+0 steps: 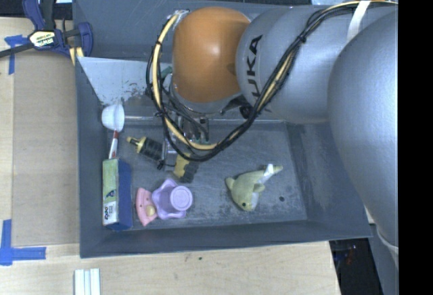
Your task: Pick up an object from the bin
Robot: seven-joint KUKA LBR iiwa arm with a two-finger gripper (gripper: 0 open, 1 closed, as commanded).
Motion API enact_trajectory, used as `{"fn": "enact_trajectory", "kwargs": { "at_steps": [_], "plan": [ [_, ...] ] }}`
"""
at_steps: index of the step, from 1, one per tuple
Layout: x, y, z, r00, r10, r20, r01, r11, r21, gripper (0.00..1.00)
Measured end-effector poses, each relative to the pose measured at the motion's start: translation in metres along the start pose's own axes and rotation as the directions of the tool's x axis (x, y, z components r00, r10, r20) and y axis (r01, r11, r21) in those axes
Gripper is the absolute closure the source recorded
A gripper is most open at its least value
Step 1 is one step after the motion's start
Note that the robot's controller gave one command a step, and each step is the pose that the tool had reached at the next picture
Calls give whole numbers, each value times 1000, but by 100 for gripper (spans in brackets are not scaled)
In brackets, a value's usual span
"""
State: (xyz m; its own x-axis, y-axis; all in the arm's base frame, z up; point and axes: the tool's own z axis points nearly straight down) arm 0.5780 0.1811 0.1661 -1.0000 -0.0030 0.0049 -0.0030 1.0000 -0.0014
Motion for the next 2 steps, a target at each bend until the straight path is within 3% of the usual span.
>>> {"fn": "enact_trajectory", "kwargs": {
  "at_steps": [1,2],
  "plan": [
    [-2,-1,-5,1000,4,8,-4,1000,-2,0],
    [0,-29,96,973,230,8,-230,973,-4,0]
  ]
}}
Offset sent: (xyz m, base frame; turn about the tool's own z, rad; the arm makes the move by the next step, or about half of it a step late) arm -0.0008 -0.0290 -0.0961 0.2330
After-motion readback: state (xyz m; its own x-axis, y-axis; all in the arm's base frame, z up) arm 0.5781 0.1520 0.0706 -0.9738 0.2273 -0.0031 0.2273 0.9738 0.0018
